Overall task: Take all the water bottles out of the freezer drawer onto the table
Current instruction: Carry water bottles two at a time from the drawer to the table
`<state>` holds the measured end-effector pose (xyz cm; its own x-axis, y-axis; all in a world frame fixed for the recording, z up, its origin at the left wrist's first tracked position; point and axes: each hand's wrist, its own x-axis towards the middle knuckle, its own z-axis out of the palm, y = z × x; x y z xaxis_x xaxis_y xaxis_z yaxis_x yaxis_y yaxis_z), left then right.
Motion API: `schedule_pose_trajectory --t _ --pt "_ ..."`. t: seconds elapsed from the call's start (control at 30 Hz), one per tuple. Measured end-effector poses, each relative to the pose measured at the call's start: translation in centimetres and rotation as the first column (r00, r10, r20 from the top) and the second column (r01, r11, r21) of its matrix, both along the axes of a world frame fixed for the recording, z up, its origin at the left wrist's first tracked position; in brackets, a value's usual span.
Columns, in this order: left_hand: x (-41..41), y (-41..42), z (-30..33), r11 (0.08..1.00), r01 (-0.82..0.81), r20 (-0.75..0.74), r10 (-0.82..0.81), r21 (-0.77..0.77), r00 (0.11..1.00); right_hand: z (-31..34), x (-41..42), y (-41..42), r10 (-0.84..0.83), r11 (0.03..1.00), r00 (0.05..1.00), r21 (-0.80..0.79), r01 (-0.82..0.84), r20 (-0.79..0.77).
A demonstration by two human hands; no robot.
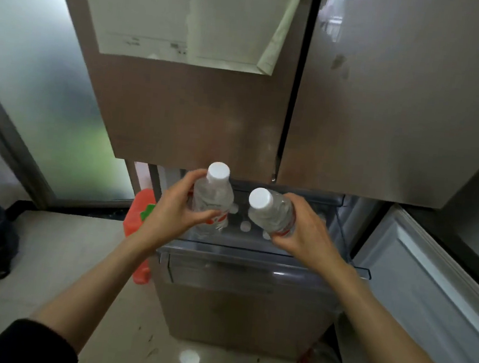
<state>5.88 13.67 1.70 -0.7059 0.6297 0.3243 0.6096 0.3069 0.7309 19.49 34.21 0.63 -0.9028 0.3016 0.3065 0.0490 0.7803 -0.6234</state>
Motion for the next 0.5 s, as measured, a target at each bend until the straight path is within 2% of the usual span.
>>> schedule_pose_trajectory --t 0.1,0.23,0.33,0.5 --pt "2.7 -1.7 1.6 0.980 -0.107 0.023 0.104 0.169 0.994 1.9 1.2 -1.9 0.025 0.998 0.993 -0.052 -0.031 -0.114" --pt "6.7 -5.3 4.3 0.887 -0.254 0.162 0.206 0.385 0.965 4.3 2.0 -5.7 0.077 0.943 0.977 -0.303 -0.136 -0.199" --pt "8.9 -9.3 4.8 0.842 -0.344 0.238 0.265 0.416 0.935 5.2 1.8 -9.6 0.148 0.852 0.969 -0.472 -0.226 -0.198" --pt "11.8 -18.0 3.7 0.753 -0.533 0.268 0.461 0.386 0.846 4.5 0.8 -17.7 0.320 0.765 0.934 -0.538 -0.355 -0.161"
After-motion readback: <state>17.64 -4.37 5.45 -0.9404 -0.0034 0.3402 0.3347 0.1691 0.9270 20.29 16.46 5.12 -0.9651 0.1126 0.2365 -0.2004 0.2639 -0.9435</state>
